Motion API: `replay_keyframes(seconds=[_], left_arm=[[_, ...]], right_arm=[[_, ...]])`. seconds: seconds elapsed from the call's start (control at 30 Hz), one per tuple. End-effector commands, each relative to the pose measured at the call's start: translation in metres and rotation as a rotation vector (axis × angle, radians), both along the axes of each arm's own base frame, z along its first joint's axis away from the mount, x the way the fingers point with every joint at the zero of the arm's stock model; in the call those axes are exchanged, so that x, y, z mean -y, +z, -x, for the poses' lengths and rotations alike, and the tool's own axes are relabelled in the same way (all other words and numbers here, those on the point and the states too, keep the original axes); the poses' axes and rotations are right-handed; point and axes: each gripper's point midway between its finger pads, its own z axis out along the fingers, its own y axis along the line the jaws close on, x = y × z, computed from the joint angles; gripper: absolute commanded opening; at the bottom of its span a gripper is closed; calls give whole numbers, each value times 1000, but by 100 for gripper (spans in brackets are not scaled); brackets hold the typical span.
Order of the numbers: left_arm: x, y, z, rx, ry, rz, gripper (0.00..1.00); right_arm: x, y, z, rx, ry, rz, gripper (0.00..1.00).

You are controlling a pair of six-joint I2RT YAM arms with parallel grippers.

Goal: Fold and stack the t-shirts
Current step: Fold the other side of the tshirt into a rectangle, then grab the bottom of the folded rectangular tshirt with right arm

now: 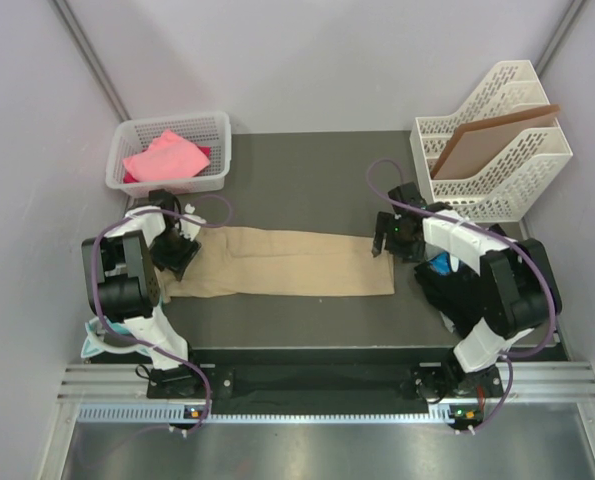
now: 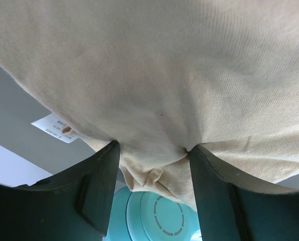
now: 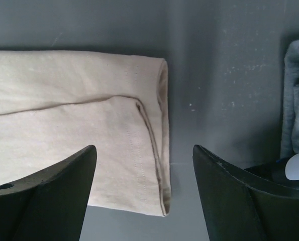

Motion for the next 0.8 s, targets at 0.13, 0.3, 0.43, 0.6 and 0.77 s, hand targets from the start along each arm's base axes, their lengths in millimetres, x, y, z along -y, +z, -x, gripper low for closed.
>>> replay_keyframes(seconds=[0.13, 0.3, 0.43, 0.6, 0.77], left_arm=[[-22, 3, 0, 25, 2, -82, 62], [-21, 7, -1, 33, 4, -75, 62], [-17, 9, -1, 30, 6, -67, 62], [-13, 11, 0, 33, 2, -62, 62], [-12, 15, 0, 36, 6, -61, 62]], right_arm=[[6, -13, 6, -10, -13, -16, 76], [3, -25, 8, -25, -19, -33, 73], [-10, -35, 10, -48, -12, -99, 65], [-17, -51, 13, -76, -23, -141, 51], [-21, -63, 18, -98, -25, -168, 27]])
